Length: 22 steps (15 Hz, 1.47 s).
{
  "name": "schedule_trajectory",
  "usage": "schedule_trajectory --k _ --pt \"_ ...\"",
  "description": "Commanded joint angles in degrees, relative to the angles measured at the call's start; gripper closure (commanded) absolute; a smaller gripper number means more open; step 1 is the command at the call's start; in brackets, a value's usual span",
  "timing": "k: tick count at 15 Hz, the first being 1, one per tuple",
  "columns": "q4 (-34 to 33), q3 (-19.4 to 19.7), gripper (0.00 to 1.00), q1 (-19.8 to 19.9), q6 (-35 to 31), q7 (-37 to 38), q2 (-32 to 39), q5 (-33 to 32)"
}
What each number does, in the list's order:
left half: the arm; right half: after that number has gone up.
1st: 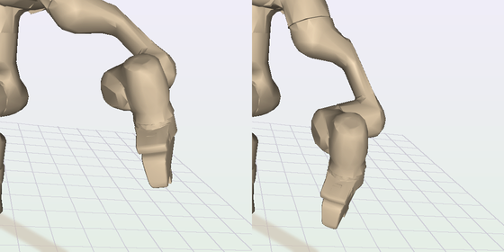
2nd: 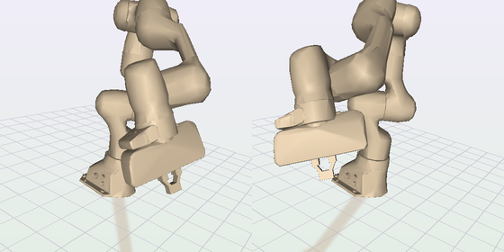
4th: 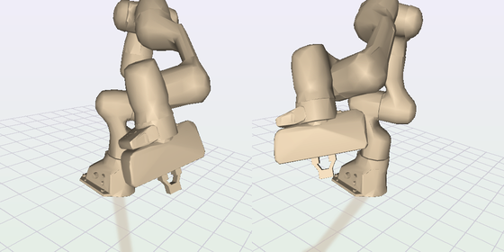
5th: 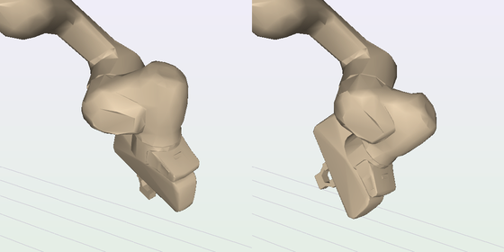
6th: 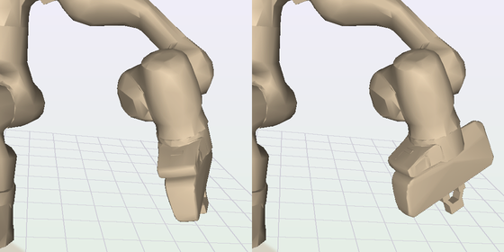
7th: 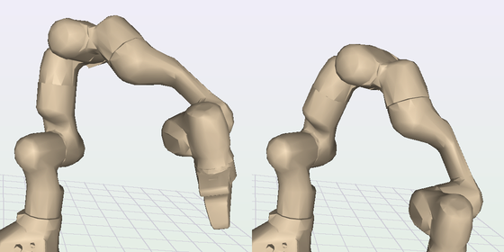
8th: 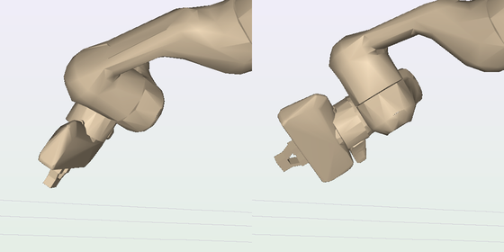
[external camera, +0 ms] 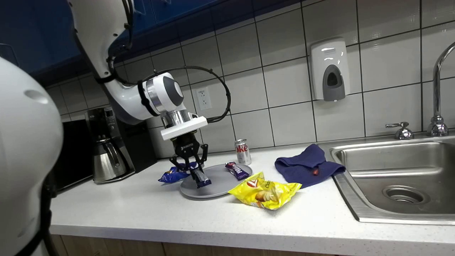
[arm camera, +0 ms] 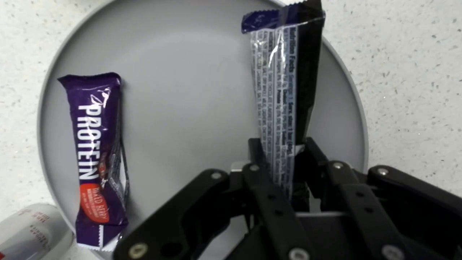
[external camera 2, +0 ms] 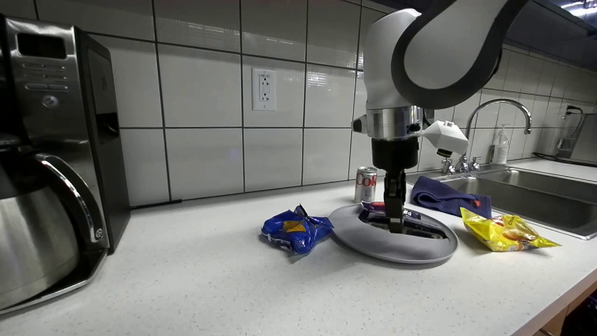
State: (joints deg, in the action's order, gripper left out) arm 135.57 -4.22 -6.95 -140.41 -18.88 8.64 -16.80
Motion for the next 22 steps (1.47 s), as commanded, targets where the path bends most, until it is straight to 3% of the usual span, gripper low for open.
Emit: schedule_trajectory --k 1,9,10,11,13,18,22 --pt "-3.9 0.2 0.92 0.8 -0.3 0.9 3.3 -2.3" --pt "-7.1 0.4 0.92 0.8 -2.1 0.6 8.2 -1.7" --pt "-7.2 0.4 0.72 0.8 -2.0 0.4 8.5 -1.6" --pt "-7.2 0.4 0.45 0.6 -2.0 0.5 8.6 -1.8" --pt "-6.6 0.3 0.4 0.4 -1.7 0.6 8.0 -2.1" --pt "-3.3 0.2 0.02 -0.3 -1.3 2.5 3.4 -2.8" --pt "0.3 0.1 0.0 -0.9 -0.3 5.6 -2.1 -3.7"
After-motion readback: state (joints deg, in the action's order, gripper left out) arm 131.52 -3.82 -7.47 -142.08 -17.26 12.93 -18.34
